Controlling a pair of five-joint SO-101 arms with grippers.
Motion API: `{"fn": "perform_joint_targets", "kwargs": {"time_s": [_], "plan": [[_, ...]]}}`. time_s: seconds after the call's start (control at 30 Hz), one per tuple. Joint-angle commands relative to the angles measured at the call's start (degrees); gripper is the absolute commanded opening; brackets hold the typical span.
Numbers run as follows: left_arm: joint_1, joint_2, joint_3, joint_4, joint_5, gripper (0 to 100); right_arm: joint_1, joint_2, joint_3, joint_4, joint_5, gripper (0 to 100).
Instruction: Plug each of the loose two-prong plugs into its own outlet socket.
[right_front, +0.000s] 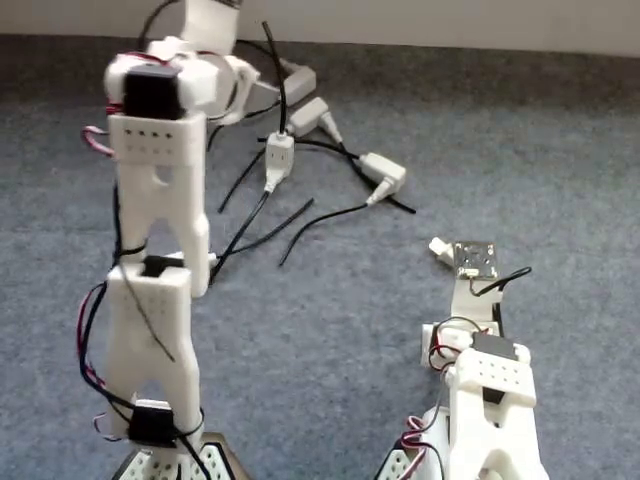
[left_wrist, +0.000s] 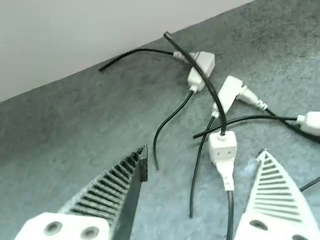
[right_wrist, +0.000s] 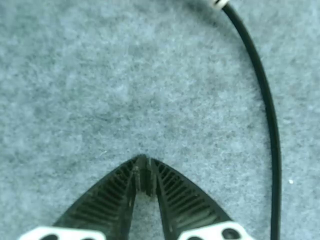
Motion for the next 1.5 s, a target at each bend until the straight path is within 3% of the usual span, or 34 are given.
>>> {"fn": "perform_joint_targets", "kwargs": {"time_s": [0.0, 0.17, 0.2, 0.33, 0.4, 0.67, 0.77, 1.1, 1.23, 1.47], "plan": [[-5.8, -9.0, 8.4, 1.7, -1.4, 34, 0.3, -0.6, 0.1, -1.6, -0.3, 0.6], [-11.6, -17.0, 29.8, 1.7, -10.5, 34, 0.2, -0.6, 0.1, -1.6, -0.3, 0.6], [-12.3, -18.5, 34.6, 1.7, -15.2, 34, 0.2, -0.6, 0.1, -1.6, -0.3, 0.6], [-14.0, -24.7, 55.9, 1.7, -44.9, 33, 0.2, -0.6, 0.1, -1.6, -0.4, 0.6], [-14.6, -28.4, 64.1, 1.7, -52.8, 33, 0.2, -0.6, 0.1, -1.6, -0.4, 0.6], [-12.4, -40.5, 87.8, 1.6, -65.1, 33, 0.2, -0.6, 0.1, -1.6, -0.2, 0.6], [-10.5, -41.0, 91.7, 1.0, -66.5, 33, 0.2, -0.6, 0.1, -1.6, -0.2, 0.6], [-3.0, -31.3, 91.6, -8.4, -57.8, 32, 0.3, -0.6, 0.1, -1.6, -0.2, 0.6], [-2.9, -24.2, 89.5, -13.0, -56.6, 29, 0.3, -0.6, 0.1, -1.6, -0.2, 0.6], [-3.6, -16.7, 83.6, -13.4, -56.5, 28, 0.3, -0.6, 0.1, -1.6, -0.2, 0.6]]}}
